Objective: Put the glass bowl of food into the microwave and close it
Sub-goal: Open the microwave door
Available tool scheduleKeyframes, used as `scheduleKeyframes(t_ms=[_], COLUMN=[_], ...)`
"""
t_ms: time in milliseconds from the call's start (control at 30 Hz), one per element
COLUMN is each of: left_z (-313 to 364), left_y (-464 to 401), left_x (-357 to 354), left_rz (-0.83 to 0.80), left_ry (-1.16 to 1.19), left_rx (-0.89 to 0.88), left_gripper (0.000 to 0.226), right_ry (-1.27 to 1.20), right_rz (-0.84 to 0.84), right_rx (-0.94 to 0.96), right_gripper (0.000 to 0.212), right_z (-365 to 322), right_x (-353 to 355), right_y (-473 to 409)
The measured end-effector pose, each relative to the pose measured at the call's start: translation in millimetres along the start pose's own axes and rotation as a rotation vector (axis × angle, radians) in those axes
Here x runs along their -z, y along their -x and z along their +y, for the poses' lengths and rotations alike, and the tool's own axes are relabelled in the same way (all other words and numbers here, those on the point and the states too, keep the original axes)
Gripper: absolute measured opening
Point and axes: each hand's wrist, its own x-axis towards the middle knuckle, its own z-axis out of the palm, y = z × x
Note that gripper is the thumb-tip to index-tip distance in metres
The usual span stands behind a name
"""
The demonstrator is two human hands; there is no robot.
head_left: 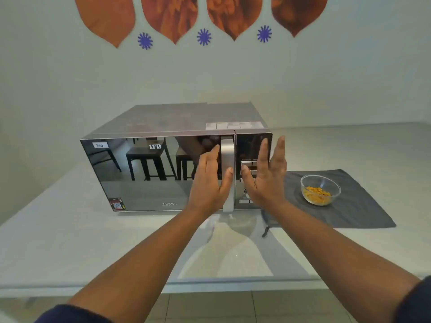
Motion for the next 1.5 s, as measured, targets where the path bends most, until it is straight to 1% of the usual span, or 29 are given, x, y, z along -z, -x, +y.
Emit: scheduleKeyframes(t_ms=[67, 133, 200, 267, 333, 433, 567, 667, 833, 933, 1033, 1200, 1500], left_z=[2.2, 6.3, 10.0, 11.9, 15.1, 14.9, 11.5, 10.5, 12.7, 12.2, 14.2, 18.9, 24.4], left_y=[3.8, 11.7, 16.2, 15.0, 14.0, 13.4, 11.1, 10.9, 12.7, 13.5, 14.1, 13.0, 17.9], left_x=[-7.4, -14.4, -20.1, -24.6, -27.5, -30.7, -32.1, -34.0, -36.5, -38.0, -38.1, -38.2, -35.2], left_rz=[-0.066, -0.113, -0.110, -0.129, -0.157, -0.171, -0.202, -0.217, -0.202, -0.197, -0.190, -0.177, -0.134], left_ry=[0.140, 0.259, 0.334, 0.393, 0.424, 0.516, 0.529, 0.518, 0.515, 0.485, 0.473, 0.486, 0.498], left_rx=[0.134, 0.233, 0.270, 0.309, 0.369, 0.434, 0.487, 0.502, 0.508, 0.515, 0.526, 0.571, 0.569], left_gripper=[0.062, 0.060, 0.056, 0.056, 0.056, 0.048, 0.042, 0.046, 0.054, 0.051, 0.050, 0.062, 0.048], right_ry=[-0.195, -0.346, -0.461, -0.537, -0.504, -0.495, -0.541, -0.572, -0.624, -0.629, -0.613, -0.590, -0.583], right_rz=[-0.025, -0.076, -0.106, -0.130, -0.150, -0.156, -0.163, -0.152, -0.127, -0.107, -0.100, -0.119, -0.117], right_rx=[-0.166, -0.281, -0.364, -0.441, -0.505, -0.509, -0.509, -0.506, -0.551, -0.561, -0.570, -0.574, -0.569], right_gripper=[0.093, 0.094, 0.095, 0.097, 0.101, 0.103, 0.106, 0.105, 0.096, 0.091, 0.091, 0.093, 0.089], right_z=[-1.1, -3.0, -4.5, -0.5, -0.2, 3.2, 9.9, 12.1, 12.6, 10.8, 9.3, 10.1, 10.7], right_x=[-2.5, -5.3, -6.5, -9.4, -11.9, -16.3, -21.9, -26.4, -33.3, -35.4, -35.4, -36.4, -37.4], right_y=[6.4, 15.4, 21.3, 23.8, 26.8, 31.9, 38.6, 42.7, 55.6, 60.6, 61.4, 61.8, 61.8])
